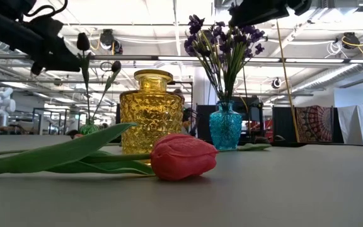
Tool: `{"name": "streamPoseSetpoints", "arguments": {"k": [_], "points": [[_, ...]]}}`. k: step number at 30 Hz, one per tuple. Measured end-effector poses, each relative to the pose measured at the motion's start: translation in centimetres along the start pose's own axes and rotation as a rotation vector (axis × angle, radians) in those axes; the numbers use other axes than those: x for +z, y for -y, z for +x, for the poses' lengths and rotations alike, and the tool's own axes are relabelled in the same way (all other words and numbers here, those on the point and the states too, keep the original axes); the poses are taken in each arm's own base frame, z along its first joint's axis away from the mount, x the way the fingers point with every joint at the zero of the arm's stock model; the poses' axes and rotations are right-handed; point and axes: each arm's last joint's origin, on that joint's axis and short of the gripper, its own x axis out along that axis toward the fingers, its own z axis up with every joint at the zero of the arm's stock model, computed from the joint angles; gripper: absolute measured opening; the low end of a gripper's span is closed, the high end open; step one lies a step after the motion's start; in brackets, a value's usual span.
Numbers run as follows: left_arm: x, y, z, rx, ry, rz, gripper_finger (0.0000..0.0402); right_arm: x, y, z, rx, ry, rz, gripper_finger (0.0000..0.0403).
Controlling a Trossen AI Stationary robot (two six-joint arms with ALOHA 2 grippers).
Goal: Sort flowers into vase by color
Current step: Put the black flower into the green vase
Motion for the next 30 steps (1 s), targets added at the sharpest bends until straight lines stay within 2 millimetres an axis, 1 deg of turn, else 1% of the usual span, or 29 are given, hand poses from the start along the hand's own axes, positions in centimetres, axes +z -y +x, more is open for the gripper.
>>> {"name": "streamPoseSetpoints", "arguments": {"k": [9,21,25,30], "points": [[-0.1,0.7,0.0,-0.136,-0.027,-0.004,0.0127,-0.1,0.2,0.3,-0.013,-0.01,-0.02,0.0139],[-0.3,2.5,0.1,-0.325,-0.061,0.022,0.0127,-0.4,0.5,0.3,-0.027,-0.028,-0.067,0.0139],[0.3,3.6,-0.1,-0.438,0.005,0.04,0.0127,-0.6,0.7,0.3,-0.033,-0.036,-0.068,0.0139],[1.7,5.3,-0.8,-0.624,0.157,0.065,0.0127,-0.8,0.8,0.3,-0.041,-0.044,-0.065,0.0139]]}}
